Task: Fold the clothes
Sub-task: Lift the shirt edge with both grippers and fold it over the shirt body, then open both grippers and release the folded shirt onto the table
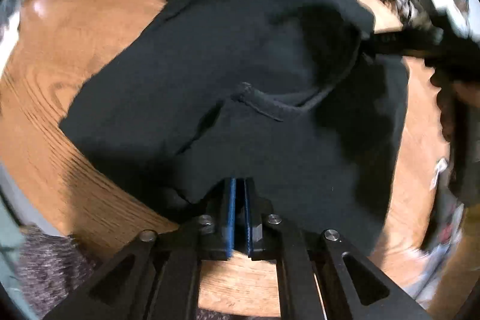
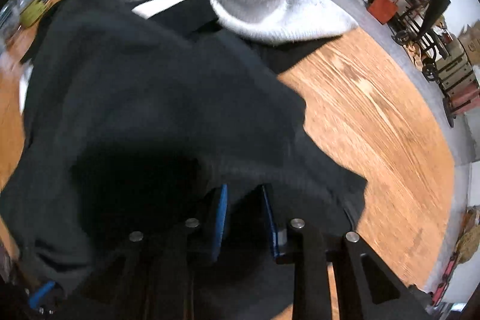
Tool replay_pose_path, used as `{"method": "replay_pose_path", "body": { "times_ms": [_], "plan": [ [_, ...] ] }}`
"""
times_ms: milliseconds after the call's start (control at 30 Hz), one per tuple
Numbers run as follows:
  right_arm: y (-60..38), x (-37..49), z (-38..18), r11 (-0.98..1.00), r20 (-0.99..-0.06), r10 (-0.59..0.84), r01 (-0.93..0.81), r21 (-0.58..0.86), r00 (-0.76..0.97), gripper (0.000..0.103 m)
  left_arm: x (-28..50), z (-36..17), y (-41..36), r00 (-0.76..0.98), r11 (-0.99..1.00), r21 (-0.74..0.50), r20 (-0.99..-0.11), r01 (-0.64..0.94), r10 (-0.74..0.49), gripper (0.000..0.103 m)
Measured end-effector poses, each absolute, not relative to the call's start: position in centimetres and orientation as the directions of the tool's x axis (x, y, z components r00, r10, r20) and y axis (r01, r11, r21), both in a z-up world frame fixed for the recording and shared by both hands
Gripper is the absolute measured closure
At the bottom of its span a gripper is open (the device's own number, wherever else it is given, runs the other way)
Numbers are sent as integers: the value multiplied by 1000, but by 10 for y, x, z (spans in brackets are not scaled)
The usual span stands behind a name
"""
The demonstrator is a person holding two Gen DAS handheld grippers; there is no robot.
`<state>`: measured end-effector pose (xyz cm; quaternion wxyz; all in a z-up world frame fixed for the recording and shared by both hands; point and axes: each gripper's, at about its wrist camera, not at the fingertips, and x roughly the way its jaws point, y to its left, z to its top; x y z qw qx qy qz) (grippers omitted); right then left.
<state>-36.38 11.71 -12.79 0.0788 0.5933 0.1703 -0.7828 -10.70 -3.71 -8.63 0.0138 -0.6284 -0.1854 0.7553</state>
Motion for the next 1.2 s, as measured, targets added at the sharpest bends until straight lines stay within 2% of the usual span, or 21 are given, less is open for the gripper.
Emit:
{"method": "replay_pose_path", "body": {
  "times_ms": [100,233,333,433,500,667,733,833,900,967,1067,1133,1200],
  "plan": [
    [122,-372,-125,-942,-945,32,305,-138,-326,78,-111,-88,-61,-232,-904,-325,-936,277,265,96],
    [153,-370,-108,-974,-934,-83,227,2,-348,75,-105,-78,-65,-235,-911,-285,-947,297,219,96],
    [175,-344,-85,-978,-918,-91,210,9,-385,64,-96,-53,-38,-289,-930,-329,-917,165,273,96],
    [182,-290,-74,-951,-925,-121,309,5,-360,64,-98,-42,4,-272,-914,-404,-878,-23,395,96],
    [180,-244,-78,-925,-936,-180,377,56,-304,65,-82,-50,15,-220,-888,-453,-862,-73,457,96],
    [181,-165,-91,-875,-925,-312,445,190,-218,66,-75,-68,4,-188,-850,-526,-835,-7,518,96],
    [185,-144,-77,-890,-909,-300,429,157,-290,65,-77,-70,-12,-209,-843,-535,-832,56,514,96],
    [184,-114,-59,-923,-867,-206,385,18,-453,50,-80,-69,-24,-254,-823,-555,-819,120,515,96],
    [171,-97,-68,-932,-856,-146,358,-49,-497,36,-88,-69,-28,-259,-819,-558,-818,136,514,96],
    [153,-83,-81,-937,-858,-106,339,-83,-503,36,-97,-74,-30,-234,-859,-487,-864,160,446,96],
    [142,-72,-92,-944,-879,-134,329,-28,-458,36,-109,-79,-35,-195,-907,-372,-922,199,335,96],
    [139,-75,-99,-959,-884,-75,276,-63,-461,42,-119,-88,-38,-155,-922,-322,-943,213,294,96],
    [138,-84,-107,-967,-889,-65,250,-57,-454,63,-131,-100,-39,-100,-928,-309,-950,207,294,96]
  ]
}}
